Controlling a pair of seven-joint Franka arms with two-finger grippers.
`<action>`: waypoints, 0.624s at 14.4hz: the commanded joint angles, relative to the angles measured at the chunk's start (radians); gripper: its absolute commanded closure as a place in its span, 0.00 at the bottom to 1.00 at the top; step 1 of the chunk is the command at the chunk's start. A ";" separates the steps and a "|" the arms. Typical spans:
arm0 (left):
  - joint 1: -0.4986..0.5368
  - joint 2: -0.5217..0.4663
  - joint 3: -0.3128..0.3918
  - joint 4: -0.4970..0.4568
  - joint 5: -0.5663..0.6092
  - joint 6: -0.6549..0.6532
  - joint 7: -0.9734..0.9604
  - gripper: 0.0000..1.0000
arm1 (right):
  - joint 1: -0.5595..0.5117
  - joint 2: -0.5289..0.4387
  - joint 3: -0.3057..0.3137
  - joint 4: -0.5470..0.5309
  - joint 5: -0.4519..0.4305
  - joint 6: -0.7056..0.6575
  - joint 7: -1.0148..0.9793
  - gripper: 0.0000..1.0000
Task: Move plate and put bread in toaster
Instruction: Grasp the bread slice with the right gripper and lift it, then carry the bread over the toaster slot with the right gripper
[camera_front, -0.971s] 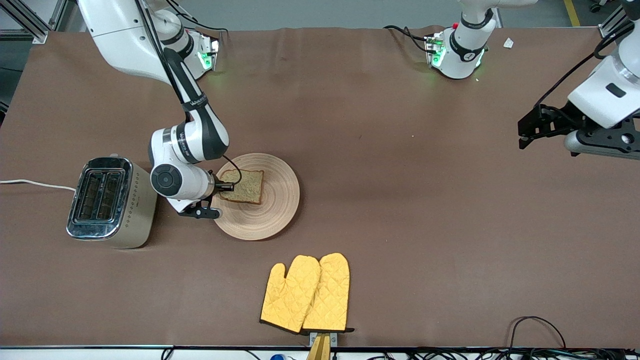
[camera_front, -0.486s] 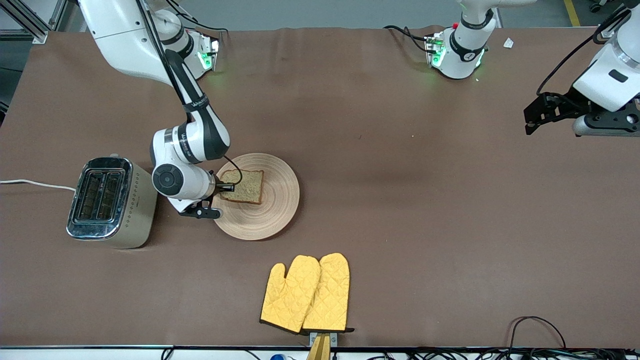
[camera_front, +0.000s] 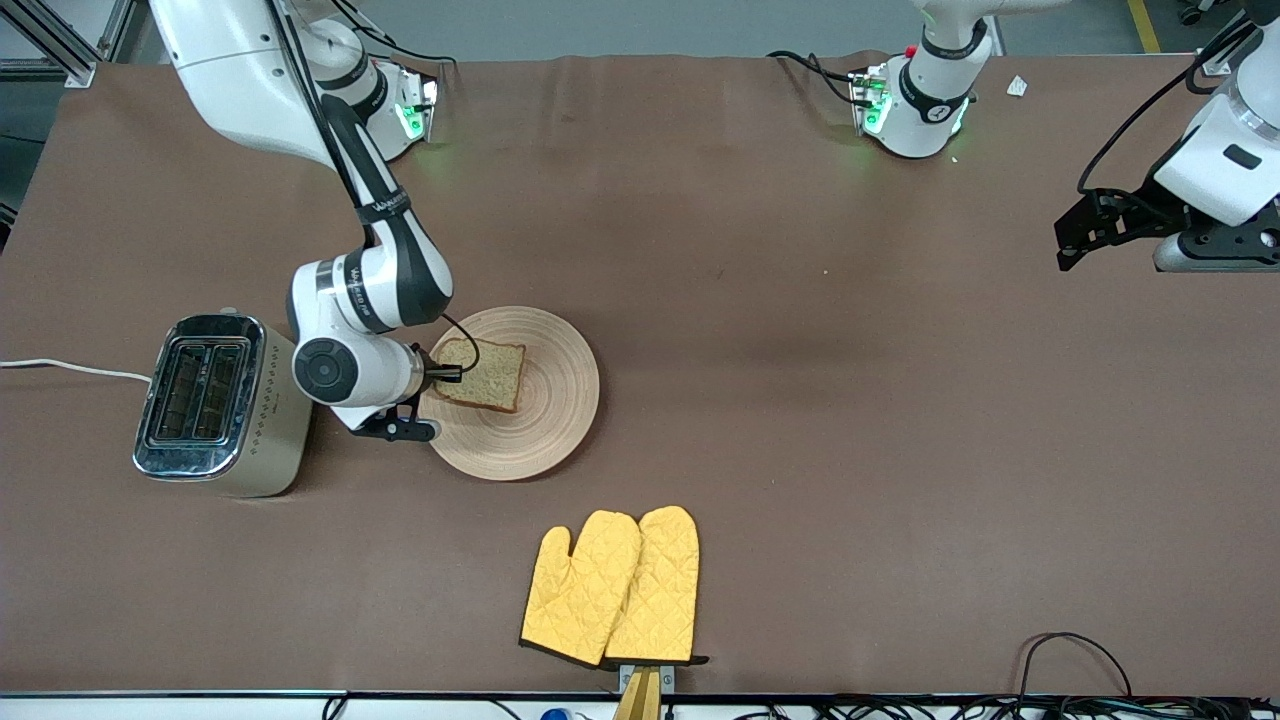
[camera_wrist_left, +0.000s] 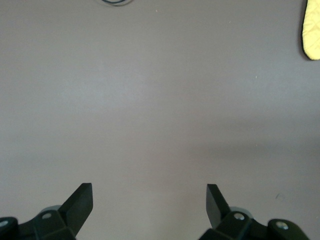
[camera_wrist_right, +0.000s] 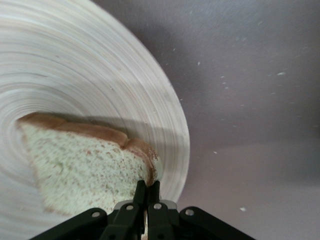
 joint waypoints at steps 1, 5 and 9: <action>0.012 -0.029 -0.010 -0.027 -0.041 0.021 -0.041 0.00 | -0.009 -0.002 0.005 0.159 -0.118 -0.183 0.002 1.00; 0.009 0.002 -0.011 0.023 -0.045 0.021 -0.039 0.00 | -0.001 -0.012 0.008 0.293 -0.339 -0.314 -0.008 1.00; 0.012 0.001 -0.014 0.032 -0.042 0.018 -0.022 0.00 | -0.033 -0.017 0.002 0.382 -0.509 -0.422 -0.209 1.00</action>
